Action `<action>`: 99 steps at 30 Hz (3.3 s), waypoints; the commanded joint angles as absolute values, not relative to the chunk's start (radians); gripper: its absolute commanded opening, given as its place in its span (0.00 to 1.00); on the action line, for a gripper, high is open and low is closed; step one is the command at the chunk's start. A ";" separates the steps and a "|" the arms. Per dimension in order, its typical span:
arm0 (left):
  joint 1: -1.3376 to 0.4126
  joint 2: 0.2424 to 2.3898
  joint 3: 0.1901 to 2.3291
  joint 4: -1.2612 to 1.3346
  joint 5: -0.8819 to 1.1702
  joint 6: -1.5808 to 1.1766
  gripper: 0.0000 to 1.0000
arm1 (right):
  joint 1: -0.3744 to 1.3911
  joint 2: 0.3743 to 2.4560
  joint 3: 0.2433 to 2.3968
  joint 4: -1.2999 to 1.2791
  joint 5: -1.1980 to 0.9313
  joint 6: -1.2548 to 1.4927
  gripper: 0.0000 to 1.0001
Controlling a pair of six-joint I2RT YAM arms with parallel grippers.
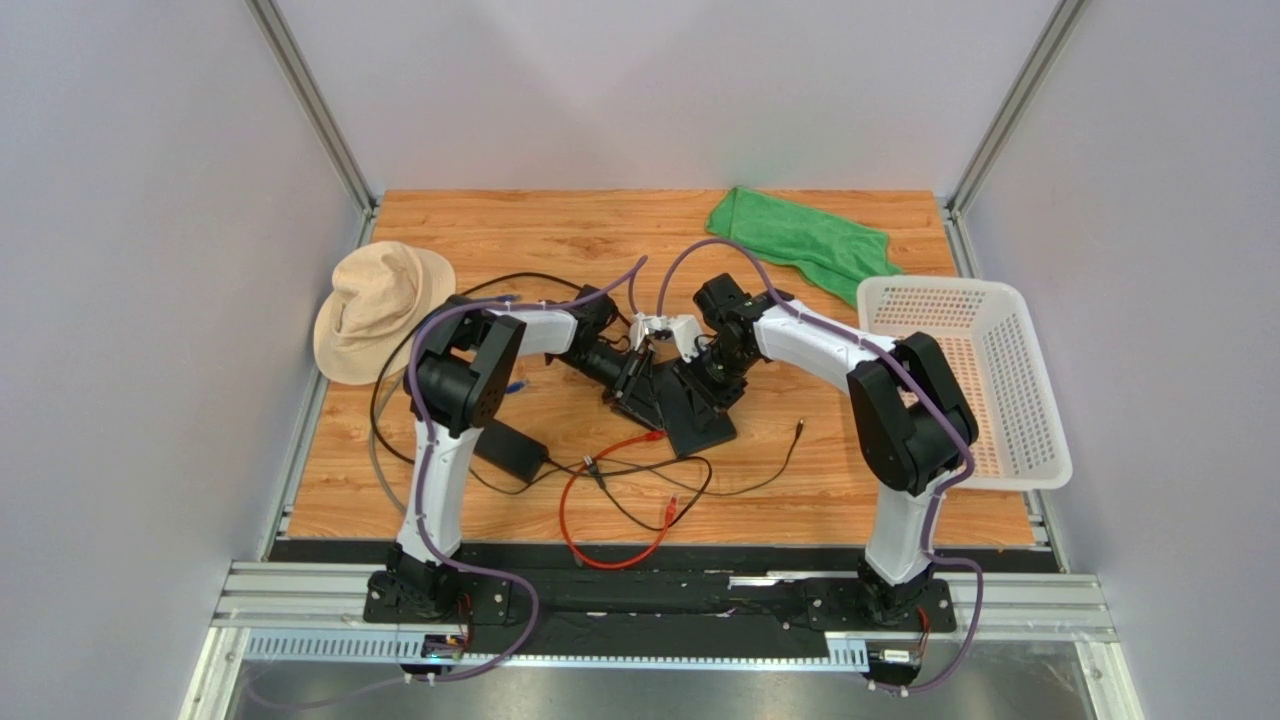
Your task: Pull the plug from the switch port
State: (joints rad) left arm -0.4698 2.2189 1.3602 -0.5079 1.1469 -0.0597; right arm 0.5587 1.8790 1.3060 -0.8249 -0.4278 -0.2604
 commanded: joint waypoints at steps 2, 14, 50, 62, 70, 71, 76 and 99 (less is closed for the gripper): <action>-0.474 2.256 1.391 -0.522 1.109 -0.005 0.41 | 0.568 1.930 1.293 -0.785 -0.347 -0.275 0.20; -0.480 2.207 1.339 -0.479 0.933 -0.054 0.45 | 0.571 1.907 1.298 -0.770 -0.333 -0.244 0.19; -0.482 2.192 1.397 -0.451 1.002 -0.173 0.47 | 0.558 1.652 1.183 -0.733 -0.296 -0.201 0.16; -0.529 2.270 1.436 -0.497 1.003 -0.120 0.45 | 0.558 1.750 1.206 -0.718 -0.302 -0.224 0.16; -0.537 2.280 1.453 -0.509 0.970 -0.110 0.46 | 0.560 1.761 1.186 -0.712 -0.302 -0.221 0.16; -0.537 2.272 1.447 -0.511 0.944 -0.110 0.47 | 0.560 1.763 1.183 -0.712 -0.301 -0.218 0.16; -0.538 2.246 1.421 -0.500 0.828 -0.130 0.48 | 0.560 1.759 1.154 -0.706 -0.310 -0.203 0.16; -0.595 2.254 1.467 -0.606 0.675 -0.077 0.00 | 0.568 1.792 1.161 -0.699 -0.305 -0.193 0.16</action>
State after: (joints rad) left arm -0.5652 2.2333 1.4967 -0.5861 0.9333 -0.1520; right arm 0.5617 1.7588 1.1706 -0.7227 -0.3168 -0.1947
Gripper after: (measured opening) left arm 0.048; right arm 0.157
